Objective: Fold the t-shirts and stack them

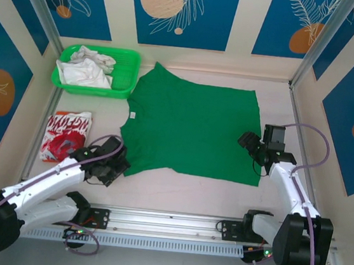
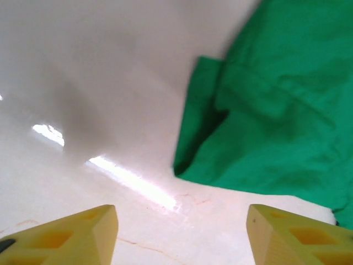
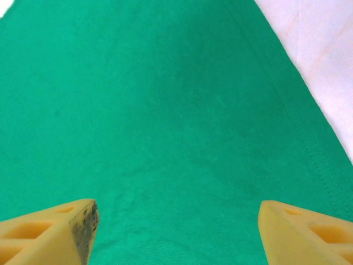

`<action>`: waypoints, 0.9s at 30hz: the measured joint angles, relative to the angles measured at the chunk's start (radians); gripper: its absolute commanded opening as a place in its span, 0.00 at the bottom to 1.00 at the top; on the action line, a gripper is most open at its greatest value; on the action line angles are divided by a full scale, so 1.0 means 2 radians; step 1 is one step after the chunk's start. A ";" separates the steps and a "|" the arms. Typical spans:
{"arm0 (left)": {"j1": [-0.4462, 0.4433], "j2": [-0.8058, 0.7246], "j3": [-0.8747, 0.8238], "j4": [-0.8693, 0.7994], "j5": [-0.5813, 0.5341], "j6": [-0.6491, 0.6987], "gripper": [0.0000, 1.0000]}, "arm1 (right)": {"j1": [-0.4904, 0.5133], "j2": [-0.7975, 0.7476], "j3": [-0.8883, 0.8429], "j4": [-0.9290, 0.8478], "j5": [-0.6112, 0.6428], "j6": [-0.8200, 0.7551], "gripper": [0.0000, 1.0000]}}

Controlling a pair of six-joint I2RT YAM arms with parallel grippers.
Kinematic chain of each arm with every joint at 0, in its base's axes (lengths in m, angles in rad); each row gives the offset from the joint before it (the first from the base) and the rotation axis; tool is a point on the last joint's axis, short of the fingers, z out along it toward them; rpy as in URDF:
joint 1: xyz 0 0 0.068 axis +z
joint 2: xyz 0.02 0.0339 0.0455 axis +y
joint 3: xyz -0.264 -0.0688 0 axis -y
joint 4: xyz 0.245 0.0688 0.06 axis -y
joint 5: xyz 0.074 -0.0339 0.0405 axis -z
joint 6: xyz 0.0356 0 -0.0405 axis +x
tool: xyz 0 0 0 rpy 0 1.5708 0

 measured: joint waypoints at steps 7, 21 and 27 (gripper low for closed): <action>-0.002 0.000 -0.043 0.054 0.017 -0.052 0.37 | 0.012 0.024 0.000 0.003 -0.001 0.000 0.77; -0.001 0.058 -0.043 0.121 0.048 -0.130 0.38 | 0.013 0.011 0.000 0.002 0.001 -0.002 0.77; 0.006 0.071 -0.040 0.124 0.045 -0.130 0.34 | 0.013 0.008 0.000 0.000 0.001 -0.003 0.77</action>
